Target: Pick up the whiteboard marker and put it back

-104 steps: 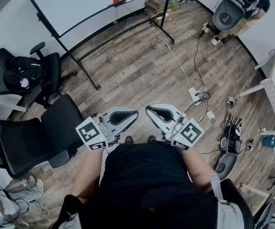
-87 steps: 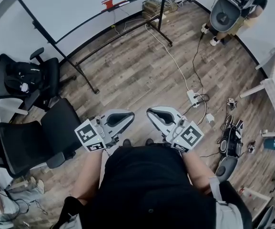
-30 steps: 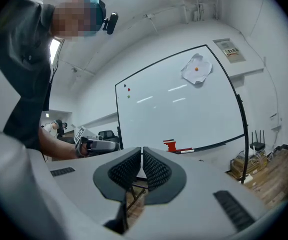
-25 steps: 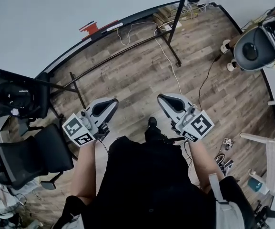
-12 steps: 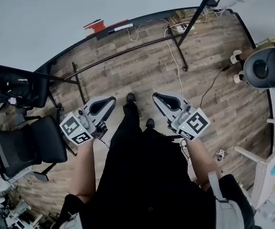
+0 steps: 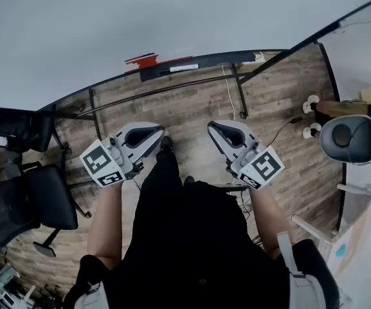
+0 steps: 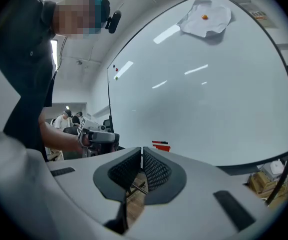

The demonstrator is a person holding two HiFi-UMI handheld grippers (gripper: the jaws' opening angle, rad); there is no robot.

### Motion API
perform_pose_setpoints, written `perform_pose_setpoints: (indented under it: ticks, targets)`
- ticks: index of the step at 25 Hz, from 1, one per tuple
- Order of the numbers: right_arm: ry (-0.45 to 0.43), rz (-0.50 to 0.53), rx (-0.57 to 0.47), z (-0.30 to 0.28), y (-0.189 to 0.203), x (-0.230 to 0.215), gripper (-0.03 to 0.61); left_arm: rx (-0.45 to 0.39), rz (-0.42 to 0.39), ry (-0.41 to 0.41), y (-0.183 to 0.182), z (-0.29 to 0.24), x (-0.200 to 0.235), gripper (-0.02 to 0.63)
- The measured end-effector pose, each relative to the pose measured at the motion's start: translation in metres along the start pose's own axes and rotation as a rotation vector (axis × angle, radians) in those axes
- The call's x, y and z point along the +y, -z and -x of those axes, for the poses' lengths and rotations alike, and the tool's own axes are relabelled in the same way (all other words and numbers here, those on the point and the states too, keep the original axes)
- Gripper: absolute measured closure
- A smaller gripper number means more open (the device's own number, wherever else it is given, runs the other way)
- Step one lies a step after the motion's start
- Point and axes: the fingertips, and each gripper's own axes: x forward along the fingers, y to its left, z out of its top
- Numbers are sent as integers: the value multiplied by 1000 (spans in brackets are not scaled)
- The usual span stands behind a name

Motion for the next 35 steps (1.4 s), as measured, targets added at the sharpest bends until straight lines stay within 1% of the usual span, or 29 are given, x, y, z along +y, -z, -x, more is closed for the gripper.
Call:
perform_pose_setpoints:
  ticks: [4, 8, 11, 15, 22, 27, 31, 35]
  targets:
    - [-18, 33, 33, -39, -16, -23, 554, -2, -6, -12, -20, 0, 42, 601]
    - [-46, 42, 73, -76, -22, -41, 554, -36, 19, -30, -36, 7, 79, 601]
    - [-78, 69, 93, -100, -30, -49, 554, -57, 33, -41, -42, 11, 97, 601]
    - [-99, 68, 91, -124, -37, -62, 554, -75, 41, -62, -45, 12, 118, 601]
    - [-160, 85, 102, -127, -41, -95, 554, -91, 55, -140, -46, -2, 134, 601]
    - [-259, 94, 69, -127, -55, -110, 554, -98, 39, -234, -49, -27, 137, 601]
    - [-353, 119, 99, -117, -45, -131, 554, -93, 22, -307, -50, -46, 137, 601]
    - [-420, 129, 94, -116, -45, -139, 554, -102, 17, -376, -50, -54, 136, 601]
